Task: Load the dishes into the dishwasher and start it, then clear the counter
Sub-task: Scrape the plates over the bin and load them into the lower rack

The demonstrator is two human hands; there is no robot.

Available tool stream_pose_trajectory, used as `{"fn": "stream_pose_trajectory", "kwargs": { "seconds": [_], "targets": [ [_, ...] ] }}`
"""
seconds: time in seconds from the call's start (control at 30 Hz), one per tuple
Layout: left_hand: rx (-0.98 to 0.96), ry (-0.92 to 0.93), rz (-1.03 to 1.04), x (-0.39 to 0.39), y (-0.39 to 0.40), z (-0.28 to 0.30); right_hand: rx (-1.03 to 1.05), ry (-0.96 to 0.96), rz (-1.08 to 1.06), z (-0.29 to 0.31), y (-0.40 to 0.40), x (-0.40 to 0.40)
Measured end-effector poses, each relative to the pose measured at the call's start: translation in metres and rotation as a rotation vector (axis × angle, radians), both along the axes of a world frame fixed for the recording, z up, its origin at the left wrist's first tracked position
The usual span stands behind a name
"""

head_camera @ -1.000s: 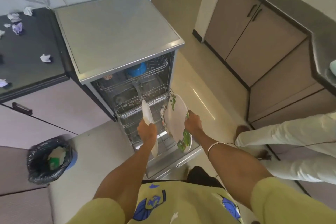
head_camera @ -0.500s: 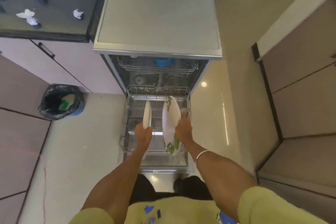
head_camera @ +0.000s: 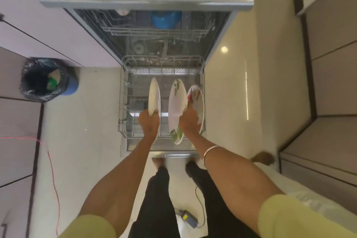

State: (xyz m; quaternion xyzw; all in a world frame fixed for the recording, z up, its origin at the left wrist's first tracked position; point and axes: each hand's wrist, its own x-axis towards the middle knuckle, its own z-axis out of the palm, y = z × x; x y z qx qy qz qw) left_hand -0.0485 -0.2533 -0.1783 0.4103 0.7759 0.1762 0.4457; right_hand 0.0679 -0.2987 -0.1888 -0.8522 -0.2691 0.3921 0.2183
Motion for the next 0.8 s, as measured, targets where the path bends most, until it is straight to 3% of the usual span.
{"fn": "stream_pose_trajectory", "kwargs": {
  "seconds": [0.23, 0.5, 0.8],
  "targets": [
    [0.074, 0.045, -0.124, -0.003, 0.001, -0.073, -0.005, -0.059, -0.064, -0.068, 0.014, -0.024],
    [0.047, 0.037, -0.036, -0.008, 0.005, -0.124, 0.083, 0.012, -0.213, -0.103, 0.024, -0.037],
    [0.075, 0.086, -0.192, -0.005, -0.021, -0.155, -0.077, -0.023, -0.166, -0.129, 0.043, -0.054]
  ]
}}
